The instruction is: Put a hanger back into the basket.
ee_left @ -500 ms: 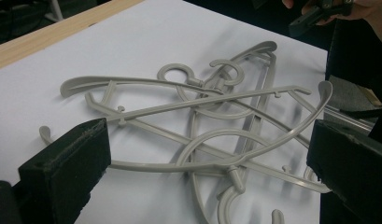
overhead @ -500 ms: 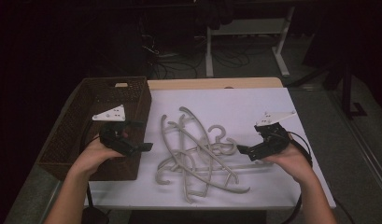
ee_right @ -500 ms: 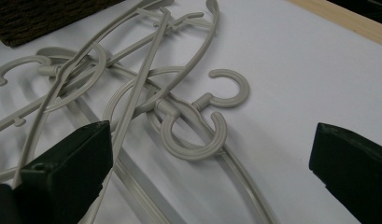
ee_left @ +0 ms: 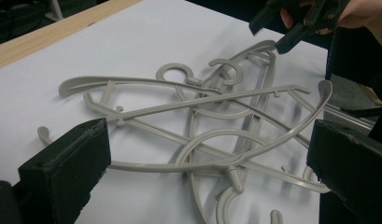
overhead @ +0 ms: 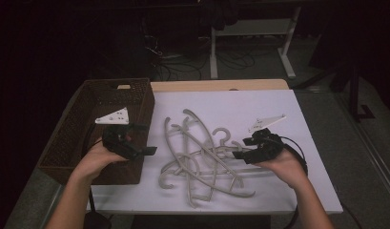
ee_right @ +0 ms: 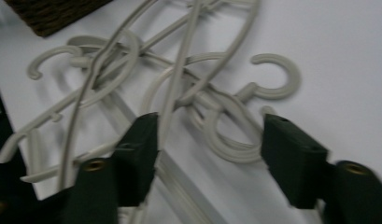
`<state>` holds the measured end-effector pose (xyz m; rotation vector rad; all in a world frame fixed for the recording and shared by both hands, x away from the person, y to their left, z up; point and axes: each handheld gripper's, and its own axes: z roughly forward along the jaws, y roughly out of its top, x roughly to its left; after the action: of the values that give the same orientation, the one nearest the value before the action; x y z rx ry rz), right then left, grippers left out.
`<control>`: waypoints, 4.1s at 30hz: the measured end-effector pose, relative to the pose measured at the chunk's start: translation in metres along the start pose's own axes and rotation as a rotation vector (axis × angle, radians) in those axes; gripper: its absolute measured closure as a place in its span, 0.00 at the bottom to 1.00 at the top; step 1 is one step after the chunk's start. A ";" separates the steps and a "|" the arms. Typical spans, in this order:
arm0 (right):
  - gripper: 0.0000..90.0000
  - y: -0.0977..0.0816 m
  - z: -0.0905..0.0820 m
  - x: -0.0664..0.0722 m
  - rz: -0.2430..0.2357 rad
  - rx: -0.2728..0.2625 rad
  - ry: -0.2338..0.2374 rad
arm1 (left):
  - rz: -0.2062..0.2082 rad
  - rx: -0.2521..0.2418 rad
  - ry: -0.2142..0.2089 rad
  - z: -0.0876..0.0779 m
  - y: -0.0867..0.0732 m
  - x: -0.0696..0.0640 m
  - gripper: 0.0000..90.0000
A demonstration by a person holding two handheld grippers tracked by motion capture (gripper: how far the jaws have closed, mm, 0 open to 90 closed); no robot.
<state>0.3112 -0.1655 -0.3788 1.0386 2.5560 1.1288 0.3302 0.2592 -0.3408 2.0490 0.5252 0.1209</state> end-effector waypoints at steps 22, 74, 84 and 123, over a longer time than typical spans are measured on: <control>0.99 0.002 0.057 0.044 -0.081 0.196 0.126 | 0.005 0.004 -0.001 0.001 0.001 -0.003 0.00; 0.99 0.017 0.030 -0.039 0.030 0.118 -0.188 | -0.001 0.006 -0.006 0.001 -0.001 -0.002 0.00; 0.99 -0.035 -0.005 -0.021 0.078 0.097 -0.112 | 0.000 0.010 -0.010 0.004 0.000 -0.004 0.00; 0.99 -0.031 0.020 -0.069 0.155 0.153 -0.217 | -0.005 0.005 -0.009 0.003 -0.001 -0.003 0.00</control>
<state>0.3544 -0.2132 -0.4233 1.3355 2.4539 0.8099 0.3282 0.2555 -0.3427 2.0522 0.5253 0.1073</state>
